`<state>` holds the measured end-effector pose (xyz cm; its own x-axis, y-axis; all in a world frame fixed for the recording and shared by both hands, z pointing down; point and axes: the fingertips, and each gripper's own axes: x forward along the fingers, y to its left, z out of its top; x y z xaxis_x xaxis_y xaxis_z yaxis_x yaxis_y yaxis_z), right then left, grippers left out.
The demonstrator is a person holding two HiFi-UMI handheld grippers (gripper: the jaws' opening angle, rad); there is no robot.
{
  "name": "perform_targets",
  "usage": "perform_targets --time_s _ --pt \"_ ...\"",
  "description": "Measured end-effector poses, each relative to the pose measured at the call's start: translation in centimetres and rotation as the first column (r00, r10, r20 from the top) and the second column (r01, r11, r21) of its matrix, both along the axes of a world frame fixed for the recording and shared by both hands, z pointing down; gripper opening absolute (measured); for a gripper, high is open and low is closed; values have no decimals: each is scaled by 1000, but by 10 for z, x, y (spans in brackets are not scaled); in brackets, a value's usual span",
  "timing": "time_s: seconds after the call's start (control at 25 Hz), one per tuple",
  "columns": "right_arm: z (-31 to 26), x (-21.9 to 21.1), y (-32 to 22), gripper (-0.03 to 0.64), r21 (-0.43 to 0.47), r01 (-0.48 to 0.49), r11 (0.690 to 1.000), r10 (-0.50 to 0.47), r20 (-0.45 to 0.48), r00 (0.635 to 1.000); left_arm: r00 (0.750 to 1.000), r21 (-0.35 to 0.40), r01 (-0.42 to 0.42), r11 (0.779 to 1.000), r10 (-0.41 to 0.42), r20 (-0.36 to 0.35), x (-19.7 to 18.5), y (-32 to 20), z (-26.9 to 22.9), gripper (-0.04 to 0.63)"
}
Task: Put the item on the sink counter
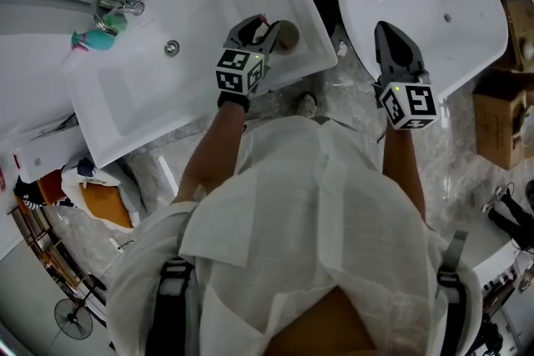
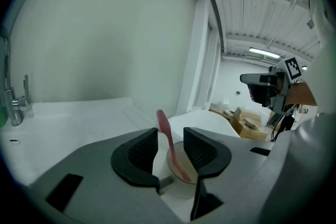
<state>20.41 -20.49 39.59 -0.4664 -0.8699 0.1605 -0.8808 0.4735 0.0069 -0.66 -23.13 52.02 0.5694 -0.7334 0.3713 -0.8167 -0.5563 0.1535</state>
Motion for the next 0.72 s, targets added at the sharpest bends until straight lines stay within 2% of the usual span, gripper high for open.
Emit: perform_targets --time_s 0.44,0.72 --pt "-2 -7 -3 9 0 10 1000 -10 -6 1000 1000 -25 15 1000 -15 -18 -9 2 5 163" --pt "-5 -14 -3 9 8 20 1000 -20 -6 1000 998 4 50 999 -50 -34 -25 8 -9 164"
